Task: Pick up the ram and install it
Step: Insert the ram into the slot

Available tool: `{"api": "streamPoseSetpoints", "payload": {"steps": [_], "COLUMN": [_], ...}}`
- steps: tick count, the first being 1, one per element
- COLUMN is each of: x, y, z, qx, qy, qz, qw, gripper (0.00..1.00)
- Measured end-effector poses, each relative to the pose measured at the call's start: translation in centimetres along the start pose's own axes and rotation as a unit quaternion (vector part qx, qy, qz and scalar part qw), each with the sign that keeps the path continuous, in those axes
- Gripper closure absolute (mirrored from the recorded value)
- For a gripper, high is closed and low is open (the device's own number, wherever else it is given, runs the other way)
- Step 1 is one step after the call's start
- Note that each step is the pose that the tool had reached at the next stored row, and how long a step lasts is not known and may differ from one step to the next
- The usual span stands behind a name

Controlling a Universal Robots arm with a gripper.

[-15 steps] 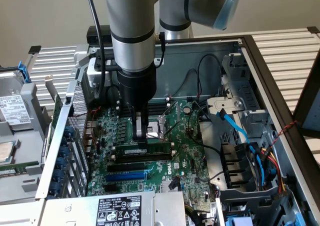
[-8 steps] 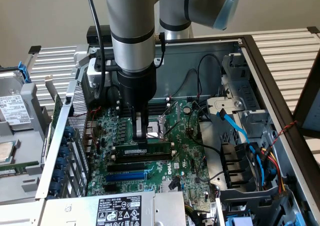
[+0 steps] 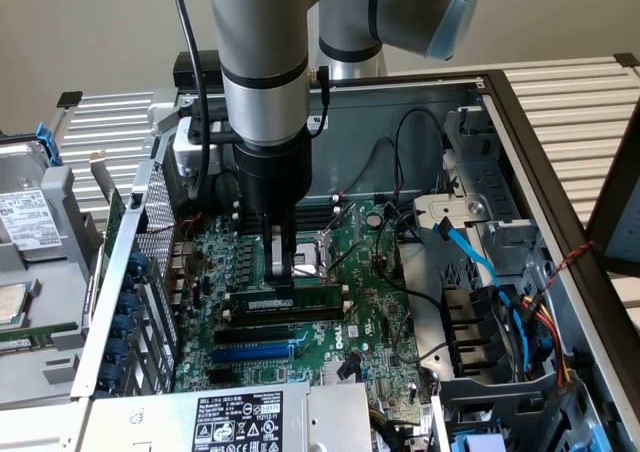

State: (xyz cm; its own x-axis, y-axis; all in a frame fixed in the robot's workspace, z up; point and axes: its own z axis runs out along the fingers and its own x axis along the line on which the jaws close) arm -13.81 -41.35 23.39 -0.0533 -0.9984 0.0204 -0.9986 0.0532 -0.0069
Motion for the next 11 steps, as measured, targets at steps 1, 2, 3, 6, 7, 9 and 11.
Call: {"api": "streamPoseSetpoints", "payload": {"steps": [1,2,3,6,7,9,11], "x": [0.0,0.0,0.0,0.0,0.0,0.0,0.0], "y": [0.0,0.0,0.0,0.0,0.0,0.0,0.0], "z": [0.0,0.0,0.01,0.07,0.07,0.07,0.08], "qx": [0.0,0.0,0.0,0.0,0.0,0.0,0.0], "qy": [0.0,0.0,0.0001,-0.0001,0.0,0.0,0.0001], "qz": [0.0,0.0,0.0,0.0,0.0,0.0,0.0], "qw": [1.0,1.0,1.0,1.0,1.0,1.0,1.0], "gripper": [0.88,0.88,0.88,0.88,0.88,0.88,0.88]}}
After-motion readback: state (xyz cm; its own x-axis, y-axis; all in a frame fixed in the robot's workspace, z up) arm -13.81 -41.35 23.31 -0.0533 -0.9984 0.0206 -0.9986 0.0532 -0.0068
